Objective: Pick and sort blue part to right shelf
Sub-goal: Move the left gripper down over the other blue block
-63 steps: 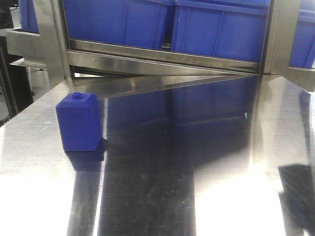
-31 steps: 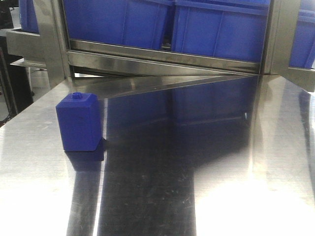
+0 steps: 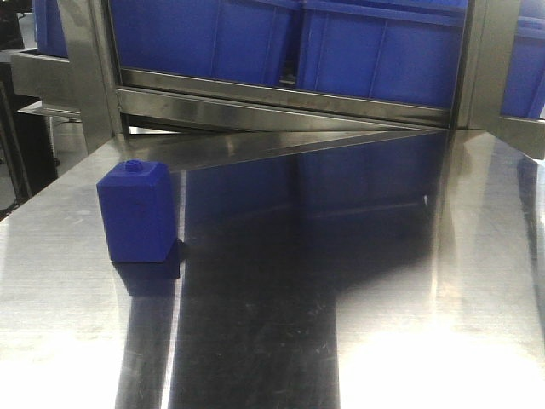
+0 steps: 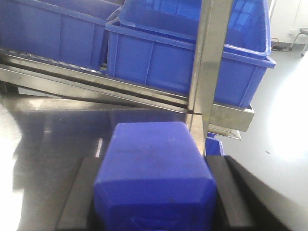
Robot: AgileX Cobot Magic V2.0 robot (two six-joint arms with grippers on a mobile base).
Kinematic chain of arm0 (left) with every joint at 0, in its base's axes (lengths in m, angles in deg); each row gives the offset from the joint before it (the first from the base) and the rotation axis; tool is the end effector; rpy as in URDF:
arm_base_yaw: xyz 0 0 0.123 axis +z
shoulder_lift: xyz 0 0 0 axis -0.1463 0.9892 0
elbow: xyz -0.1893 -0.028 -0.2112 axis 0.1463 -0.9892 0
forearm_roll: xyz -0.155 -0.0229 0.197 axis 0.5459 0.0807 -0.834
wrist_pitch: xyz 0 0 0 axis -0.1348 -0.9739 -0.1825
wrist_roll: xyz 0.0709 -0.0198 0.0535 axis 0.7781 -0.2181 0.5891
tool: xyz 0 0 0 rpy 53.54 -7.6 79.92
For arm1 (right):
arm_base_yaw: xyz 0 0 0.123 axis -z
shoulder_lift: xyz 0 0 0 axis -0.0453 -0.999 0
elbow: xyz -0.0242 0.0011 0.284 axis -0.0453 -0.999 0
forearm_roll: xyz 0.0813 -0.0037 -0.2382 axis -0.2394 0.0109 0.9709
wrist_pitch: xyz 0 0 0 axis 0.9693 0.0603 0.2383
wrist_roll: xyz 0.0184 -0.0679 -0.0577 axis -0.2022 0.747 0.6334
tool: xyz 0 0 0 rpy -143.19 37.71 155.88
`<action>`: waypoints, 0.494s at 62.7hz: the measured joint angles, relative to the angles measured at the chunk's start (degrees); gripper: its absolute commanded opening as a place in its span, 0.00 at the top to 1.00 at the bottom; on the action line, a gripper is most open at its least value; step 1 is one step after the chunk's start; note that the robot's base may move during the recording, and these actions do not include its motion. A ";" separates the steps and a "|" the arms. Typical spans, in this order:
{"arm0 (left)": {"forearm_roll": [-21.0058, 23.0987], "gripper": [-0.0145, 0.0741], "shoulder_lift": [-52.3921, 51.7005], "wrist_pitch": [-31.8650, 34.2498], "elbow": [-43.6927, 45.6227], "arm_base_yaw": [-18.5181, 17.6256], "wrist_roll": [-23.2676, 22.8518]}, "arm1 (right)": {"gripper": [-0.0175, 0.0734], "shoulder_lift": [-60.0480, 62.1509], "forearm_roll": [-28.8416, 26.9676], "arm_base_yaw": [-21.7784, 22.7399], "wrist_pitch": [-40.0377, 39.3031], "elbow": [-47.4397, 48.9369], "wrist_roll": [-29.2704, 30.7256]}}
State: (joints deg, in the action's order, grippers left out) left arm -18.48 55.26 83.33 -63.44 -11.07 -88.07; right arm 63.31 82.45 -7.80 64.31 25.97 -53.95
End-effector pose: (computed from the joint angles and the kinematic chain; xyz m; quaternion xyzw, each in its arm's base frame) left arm 0.0563 -0.0026 0.2073 0.0009 0.6887 -0.0330 0.7243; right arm 0.0651 0.0066 0.3019 -0.0372 0.7265 0.0325 0.6854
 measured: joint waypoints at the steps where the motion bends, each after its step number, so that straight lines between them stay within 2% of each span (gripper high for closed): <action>1: 0.00 0.70 0.00 0.00 0.00 0.00 0.00 | 0.40 0.00 0.00 0.00 0.00 0.00 0.00; 31: 0.00 0.70 0.00 0.00 0.00 0.00 0.00 | 0.40 0.00 0.00 0.00 0.00 0.00 0.00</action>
State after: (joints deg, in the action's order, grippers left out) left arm -18.48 55.26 83.33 -63.44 -11.07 -88.07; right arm 63.31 82.45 -7.80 64.31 25.97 -53.95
